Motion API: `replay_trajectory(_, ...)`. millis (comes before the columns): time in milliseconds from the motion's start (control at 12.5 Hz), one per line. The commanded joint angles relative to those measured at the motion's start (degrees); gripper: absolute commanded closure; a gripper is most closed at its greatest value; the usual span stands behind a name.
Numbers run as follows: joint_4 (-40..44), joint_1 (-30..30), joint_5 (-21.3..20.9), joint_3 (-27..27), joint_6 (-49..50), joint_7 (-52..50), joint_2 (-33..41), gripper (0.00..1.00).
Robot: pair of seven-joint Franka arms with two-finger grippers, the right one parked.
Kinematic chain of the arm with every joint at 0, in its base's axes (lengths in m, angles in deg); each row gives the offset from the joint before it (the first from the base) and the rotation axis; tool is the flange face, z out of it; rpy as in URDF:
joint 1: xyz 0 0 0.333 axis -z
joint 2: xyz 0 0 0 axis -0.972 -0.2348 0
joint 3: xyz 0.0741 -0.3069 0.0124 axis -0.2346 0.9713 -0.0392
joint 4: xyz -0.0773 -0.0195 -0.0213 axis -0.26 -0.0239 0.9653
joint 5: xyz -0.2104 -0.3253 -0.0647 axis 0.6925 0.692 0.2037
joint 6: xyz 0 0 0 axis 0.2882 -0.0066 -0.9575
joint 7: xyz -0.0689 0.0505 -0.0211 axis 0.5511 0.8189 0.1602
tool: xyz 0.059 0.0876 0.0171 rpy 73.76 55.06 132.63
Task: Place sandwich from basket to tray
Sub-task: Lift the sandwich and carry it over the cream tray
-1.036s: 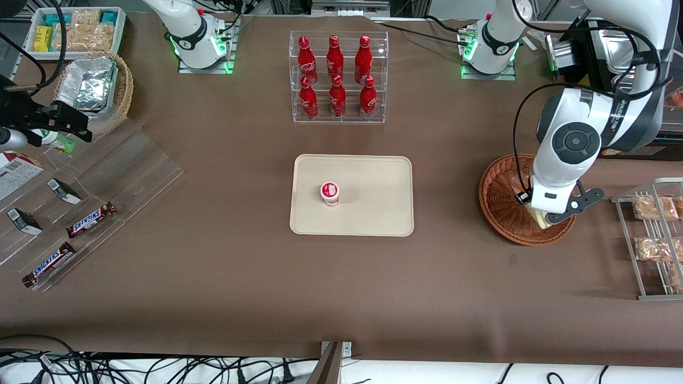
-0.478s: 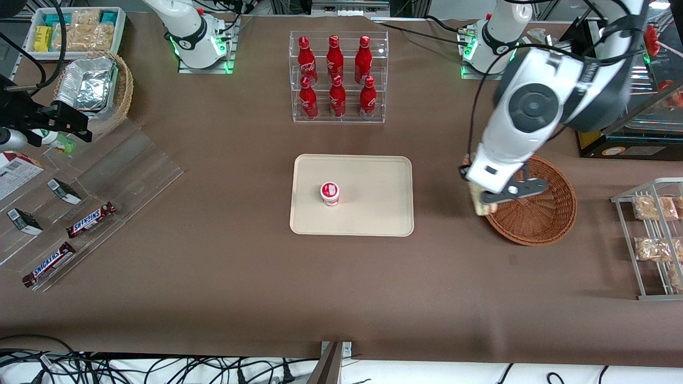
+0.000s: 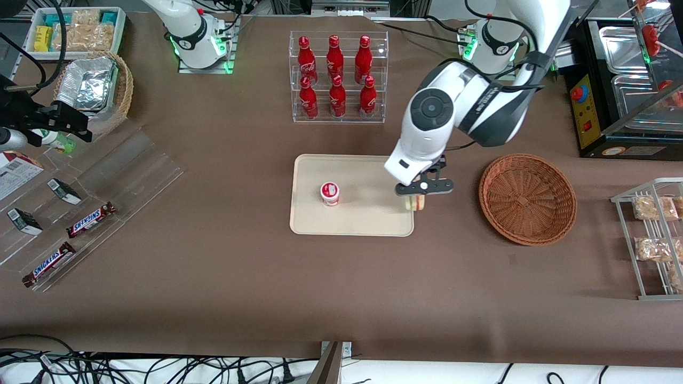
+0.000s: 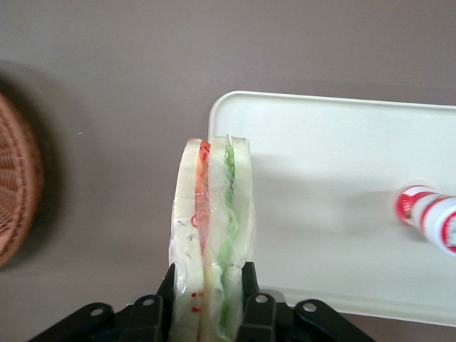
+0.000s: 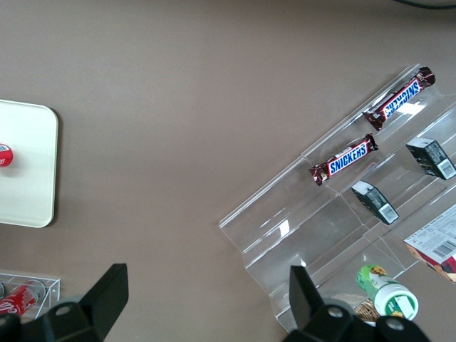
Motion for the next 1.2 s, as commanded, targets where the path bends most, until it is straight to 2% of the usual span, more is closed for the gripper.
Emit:
replay_trajectory(0,1.57,1.79,-0.05,-0.31,-4.76,-3.09,-2.88,0.63)
replay_trajectory(80,1.05,2.67,-0.58,-0.49,-6.71,-4.33,-3.85,0.63)
replay_trajectory(239,-1.05,3.12,-4.79,-0.23,-9.17,-7.05,-3.77,0.63)
replay_trajectory(478,-6.32,3.30,-5.24,-0.40,-17.42,-8.72,-3.60,0.63)
replay_trajectory(717,-9.31,3.47,-10.59,-0.14,-21.21,-12.85,-3.95,0.63)
replay_trajectory(1116,-11.17,3.47,-12.79,-0.23,-24.65,-13.65,-5.26,0.63)
